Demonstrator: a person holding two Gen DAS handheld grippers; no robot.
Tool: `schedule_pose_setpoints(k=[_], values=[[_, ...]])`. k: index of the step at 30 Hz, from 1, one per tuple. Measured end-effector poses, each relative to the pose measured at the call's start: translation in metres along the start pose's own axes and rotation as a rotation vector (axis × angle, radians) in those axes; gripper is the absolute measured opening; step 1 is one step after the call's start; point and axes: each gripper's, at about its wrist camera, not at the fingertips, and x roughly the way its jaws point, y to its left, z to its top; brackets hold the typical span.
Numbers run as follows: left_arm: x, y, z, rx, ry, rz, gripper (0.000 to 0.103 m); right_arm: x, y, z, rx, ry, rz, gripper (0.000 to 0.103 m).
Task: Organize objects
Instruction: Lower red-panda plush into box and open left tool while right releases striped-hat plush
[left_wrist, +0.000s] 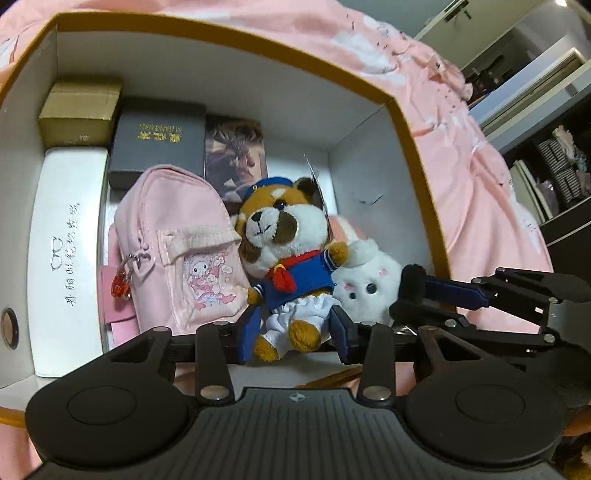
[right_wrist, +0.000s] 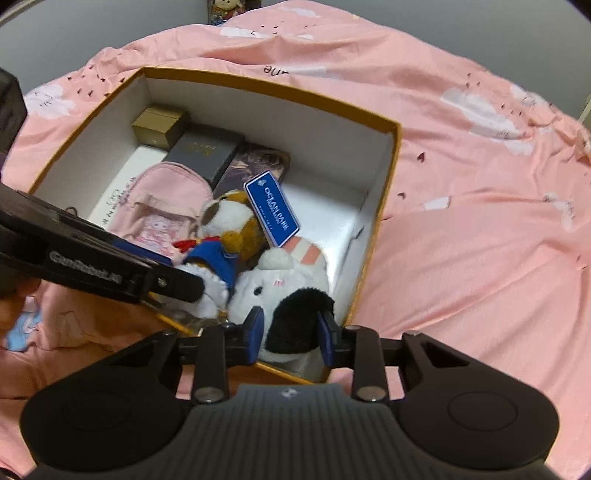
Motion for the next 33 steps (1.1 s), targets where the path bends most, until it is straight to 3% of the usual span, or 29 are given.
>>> schedule_pose_setpoints(k=[7,10,13,17,24,26,28,33], values=[[0.01,-0.013,-0.003,0.028,0.018,0.07,0.047,0.004,0.003,0.003,0.0,0.007,0.018,0.04],[0.008,-0.013,-0.006,0.033,-0.002,0.064,0.049,0.001,0.002,0.0,0.017,-0.01,0.01,0.04],[0.003,-0.01,-0.009,0.035,-0.035,0.044,0.051,-0.002,0.002,-0.004,0.037,-0.042,-0.005,0.045],[-0.01,-0.015,-0.018,0.074,-0.12,0.067,0.058,-0.009,0.006,-0.012,0.073,-0.109,-0.038,0.046],[-0.033,-0.025,-0.031,0.108,-0.264,0.088,0.06,-0.024,0.011,-0.031,0.149,-0.236,-0.084,0.048],[-0.041,-0.028,-0.035,0.124,-0.288,0.089,0.06,-0.029,0.015,-0.037,0.157,-0.262,-0.093,0.051],[-0.049,-0.031,-0.04,0.141,-0.307,0.082,0.06,-0.034,0.02,-0.044,0.151,-0.282,-0.119,0.06],[-0.062,-0.04,-0.053,0.175,-0.309,0.032,0.059,-0.046,0.026,-0.06,0.15,-0.331,-0.164,0.067]])
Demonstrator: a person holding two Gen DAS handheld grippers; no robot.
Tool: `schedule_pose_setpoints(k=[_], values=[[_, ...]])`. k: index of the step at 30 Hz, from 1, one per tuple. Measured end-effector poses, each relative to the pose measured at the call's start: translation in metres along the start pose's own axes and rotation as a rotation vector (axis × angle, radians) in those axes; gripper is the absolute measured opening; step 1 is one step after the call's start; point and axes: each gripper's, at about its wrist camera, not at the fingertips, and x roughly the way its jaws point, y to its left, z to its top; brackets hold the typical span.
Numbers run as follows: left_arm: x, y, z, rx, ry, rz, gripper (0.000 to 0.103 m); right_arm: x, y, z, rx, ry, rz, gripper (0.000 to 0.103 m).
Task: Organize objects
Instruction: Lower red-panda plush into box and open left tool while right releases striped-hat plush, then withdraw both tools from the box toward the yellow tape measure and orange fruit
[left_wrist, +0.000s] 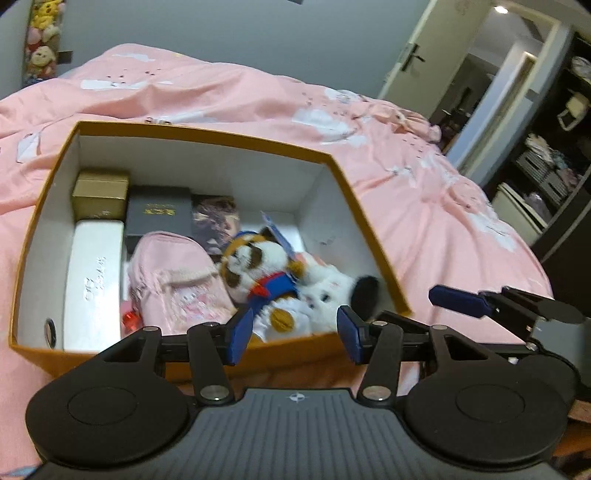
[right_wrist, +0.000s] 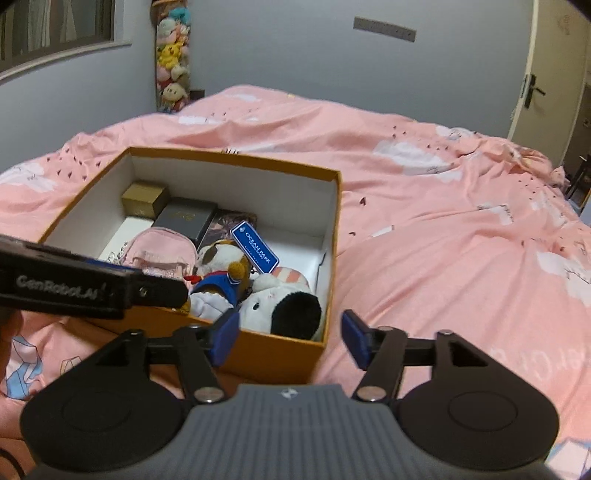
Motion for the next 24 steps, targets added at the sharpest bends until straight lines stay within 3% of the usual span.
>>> schedule_pose_setpoints(k=[4,7,11,13,19,24], values=[[-0.017,-0.01,-0.006,0.034,-0.025,-0.019,0.059,-0.013,-0.002,-0.011,0.04,-0.022,-0.019,0.067],[-0.023,-0.01,-0.013,0.029,0.002,-0.058,0.059,-0.02,-0.005,-0.019,0.067,-0.02,-0.025,0.066],[-0.017,-0.008,-0.028,0.011,0.093,-0.084,0.058,-0.017,-0.006,-0.034,0.099,0.063,0.007,0.063],[-0.009,-0.004,-0.038,-0.014,0.159,-0.086,0.056,-0.011,-0.008,-0.044,0.134,0.133,0.037,0.05],[0.01,0.007,-0.065,-0.103,0.334,-0.098,0.054,-0.006,-0.006,-0.069,0.196,0.261,0.077,0.047],[0.007,0.014,-0.081,-0.142,0.39,-0.073,0.054,-0.014,-0.001,-0.083,0.192,0.319,0.106,0.048]])
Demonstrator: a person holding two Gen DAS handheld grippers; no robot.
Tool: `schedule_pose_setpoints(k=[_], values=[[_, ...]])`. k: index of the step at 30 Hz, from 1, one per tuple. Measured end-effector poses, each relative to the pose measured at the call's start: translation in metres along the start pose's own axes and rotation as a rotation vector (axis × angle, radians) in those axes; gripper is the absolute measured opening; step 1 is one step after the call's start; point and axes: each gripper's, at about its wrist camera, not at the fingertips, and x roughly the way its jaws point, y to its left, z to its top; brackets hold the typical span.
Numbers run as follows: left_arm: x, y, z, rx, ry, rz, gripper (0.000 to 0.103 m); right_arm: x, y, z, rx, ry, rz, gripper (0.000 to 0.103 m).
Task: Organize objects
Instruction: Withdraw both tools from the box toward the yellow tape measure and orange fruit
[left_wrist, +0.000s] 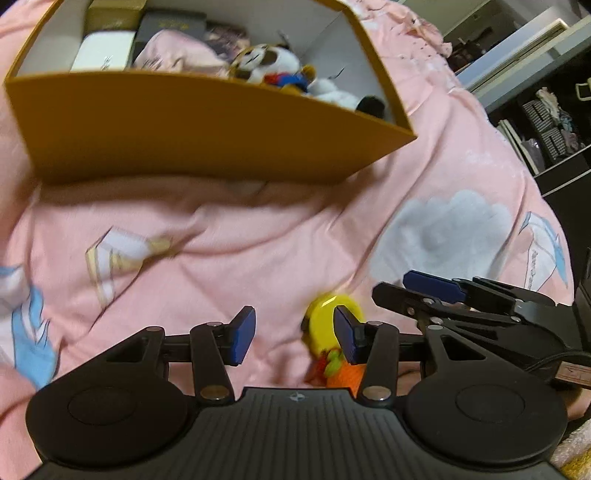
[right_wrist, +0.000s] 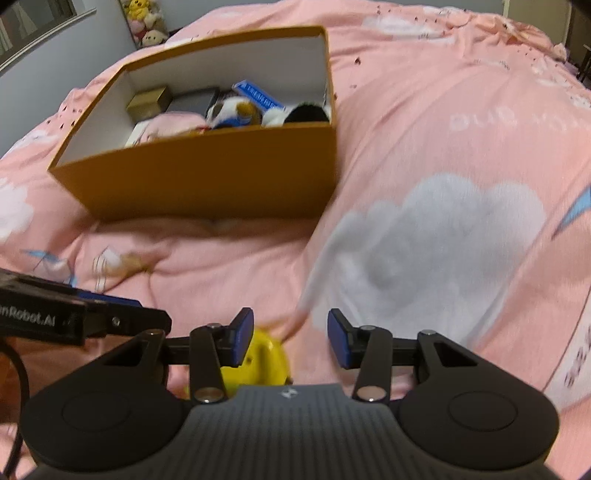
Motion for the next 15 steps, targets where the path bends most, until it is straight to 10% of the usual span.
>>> schedule_pose_setpoints(k=[15], values=[[0.007,0.002,-0.012,-0.031,0.085,0.02,0.053,0.003,0.021,-0.02,-0.107,0.155,0.111,0.059]])
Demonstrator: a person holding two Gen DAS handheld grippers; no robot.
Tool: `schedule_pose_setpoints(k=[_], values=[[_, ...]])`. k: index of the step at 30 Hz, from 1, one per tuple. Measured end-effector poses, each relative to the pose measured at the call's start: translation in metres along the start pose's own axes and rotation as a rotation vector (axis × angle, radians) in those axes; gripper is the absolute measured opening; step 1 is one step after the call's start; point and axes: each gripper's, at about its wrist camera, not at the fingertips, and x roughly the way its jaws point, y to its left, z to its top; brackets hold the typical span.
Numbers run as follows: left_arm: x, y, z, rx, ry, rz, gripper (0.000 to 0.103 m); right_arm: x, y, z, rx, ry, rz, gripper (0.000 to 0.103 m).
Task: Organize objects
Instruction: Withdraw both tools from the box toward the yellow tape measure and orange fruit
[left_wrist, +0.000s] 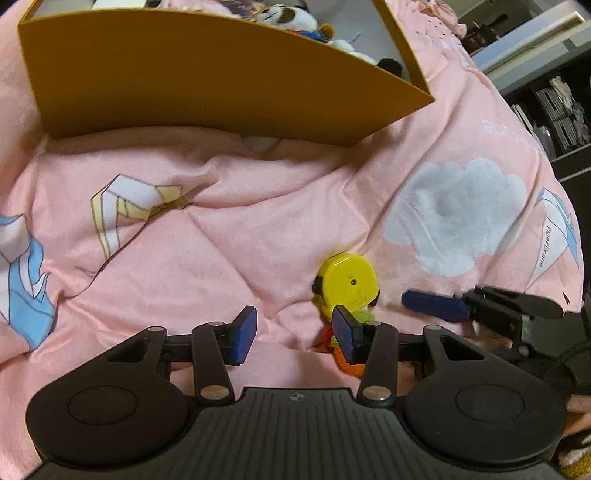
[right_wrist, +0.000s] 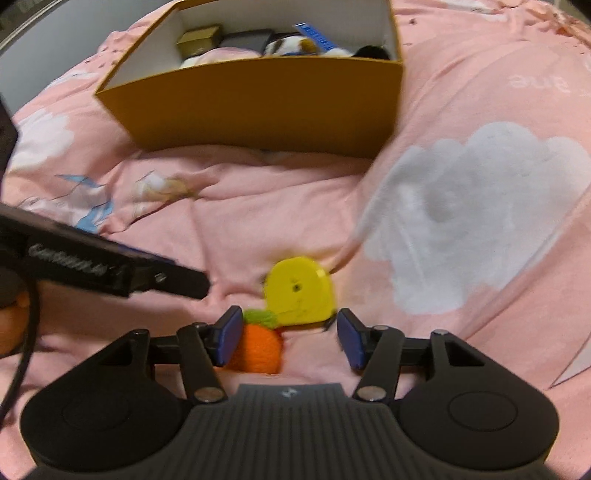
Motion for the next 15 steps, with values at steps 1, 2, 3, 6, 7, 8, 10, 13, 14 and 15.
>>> schedule_pose_setpoints(k=[1,2,3,6,7,8,10,13,14,15], values=[[0.0,0.0,0.0,-0.001,0.003,-0.001,0.053,0.002,0.002,0.0,-0.01,0.019,0.021,0.059],[0.0,-0.001,0.0,0.002,0.005,0.0,0.052,0.005,0.004,-0.001,-0.022,0.038,0.036,0.058],[0.0,-0.002,0.001,0.009,0.006,0.001,0.052,0.009,0.006,-0.002,-0.028,0.053,0.045,0.057],[0.001,0.0,0.0,0.021,0.011,0.003,0.052,0.016,0.006,-0.002,-0.018,0.075,0.076,0.043],[0.002,0.001,0.0,0.021,0.013,0.001,0.052,0.017,0.005,-0.002,-0.012,0.078,0.083,0.043],[0.002,0.001,0.001,0.022,0.014,-0.002,0.052,0.017,0.005,-0.002,-0.01,0.076,0.085,0.043],[0.002,0.001,0.001,0.035,0.01,-0.018,0.052,0.016,0.006,-0.003,-0.021,0.077,0.088,0.042],[0.002,-0.002,0.003,0.069,0.003,-0.045,0.052,0.009,0.007,0.0,-0.045,0.049,0.061,0.042],[0.002,-0.002,0.004,0.076,0.0,-0.052,0.052,0.005,0.008,0.003,-0.058,0.031,0.04,0.042],[0.003,-0.002,0.005,0.078,-0.002,-0.058,0.052,0.001,0.006,0.006,-0.073,0.011,0.014,0.042]])
